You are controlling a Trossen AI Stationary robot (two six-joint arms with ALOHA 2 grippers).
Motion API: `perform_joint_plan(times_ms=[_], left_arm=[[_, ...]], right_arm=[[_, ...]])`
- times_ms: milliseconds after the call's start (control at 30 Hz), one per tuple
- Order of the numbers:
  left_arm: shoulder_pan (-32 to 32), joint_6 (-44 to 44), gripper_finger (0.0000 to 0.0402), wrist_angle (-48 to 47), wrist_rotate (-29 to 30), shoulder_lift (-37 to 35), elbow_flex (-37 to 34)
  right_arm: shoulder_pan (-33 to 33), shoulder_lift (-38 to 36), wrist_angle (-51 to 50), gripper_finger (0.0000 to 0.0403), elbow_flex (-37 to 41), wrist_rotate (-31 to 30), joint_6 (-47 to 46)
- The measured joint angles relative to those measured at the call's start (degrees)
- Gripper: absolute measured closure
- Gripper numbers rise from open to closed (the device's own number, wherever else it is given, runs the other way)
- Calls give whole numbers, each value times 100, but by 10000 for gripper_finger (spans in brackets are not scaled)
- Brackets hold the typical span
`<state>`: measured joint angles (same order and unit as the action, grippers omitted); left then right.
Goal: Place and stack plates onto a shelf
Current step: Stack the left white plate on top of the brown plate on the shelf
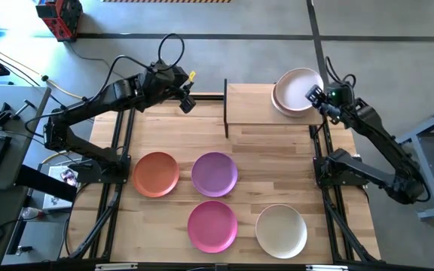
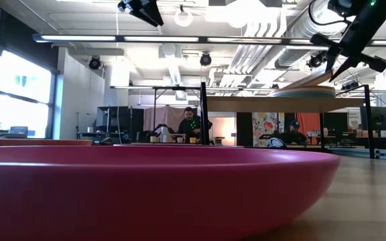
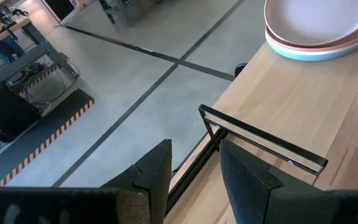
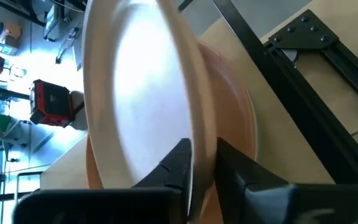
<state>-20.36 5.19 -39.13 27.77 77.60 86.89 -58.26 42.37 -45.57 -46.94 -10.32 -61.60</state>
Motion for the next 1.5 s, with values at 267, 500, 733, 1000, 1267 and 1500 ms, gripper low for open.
perform_joint_plan(times_ms=[267,500,733,1000,1267,1500], left_arm=[[-155,0,275,-1,0,0,0],[-340,0,275,-2,-7,0,0],[-365,0,275,-1,-22,0,-1],[-363,0,275,0,-24,0,-2],[-363,0,275,0,-24,0,-2],[-363,0,275,100,-24,0,-4]], right_arm=[[0,35,5,311,0,129,12],[2,28,45,287,0,600,152],[4,-61,6,275,0,837,254],[6,-483,-360,272,0,966,65],[6,-916,-473,272,0,1003,-9],[7,-742,-331,272,-2,840,245]])
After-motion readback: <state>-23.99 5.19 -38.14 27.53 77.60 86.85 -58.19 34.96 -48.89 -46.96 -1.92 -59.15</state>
